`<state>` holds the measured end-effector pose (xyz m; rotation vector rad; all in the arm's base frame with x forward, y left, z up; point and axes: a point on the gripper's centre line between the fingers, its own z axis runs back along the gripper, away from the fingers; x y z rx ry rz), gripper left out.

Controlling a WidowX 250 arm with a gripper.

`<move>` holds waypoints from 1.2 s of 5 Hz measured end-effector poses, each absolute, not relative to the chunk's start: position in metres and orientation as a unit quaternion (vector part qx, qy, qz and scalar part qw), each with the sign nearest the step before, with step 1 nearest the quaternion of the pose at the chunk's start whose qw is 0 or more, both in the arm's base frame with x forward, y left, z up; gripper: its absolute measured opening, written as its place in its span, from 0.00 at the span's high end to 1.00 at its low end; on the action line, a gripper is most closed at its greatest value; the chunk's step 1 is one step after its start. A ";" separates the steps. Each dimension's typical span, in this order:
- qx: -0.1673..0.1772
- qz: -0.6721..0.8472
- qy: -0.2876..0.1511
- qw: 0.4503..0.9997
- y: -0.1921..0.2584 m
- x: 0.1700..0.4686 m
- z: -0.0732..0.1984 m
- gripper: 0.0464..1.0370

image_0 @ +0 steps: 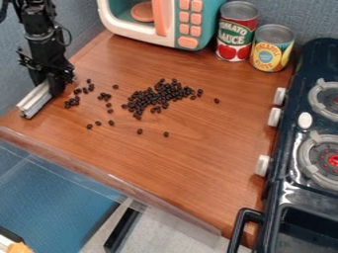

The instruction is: Sweep into pile

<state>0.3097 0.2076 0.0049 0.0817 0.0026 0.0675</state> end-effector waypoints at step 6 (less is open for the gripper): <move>0.030 -0.008 -0.052 0.998 0.092 0.324 0.000 0.66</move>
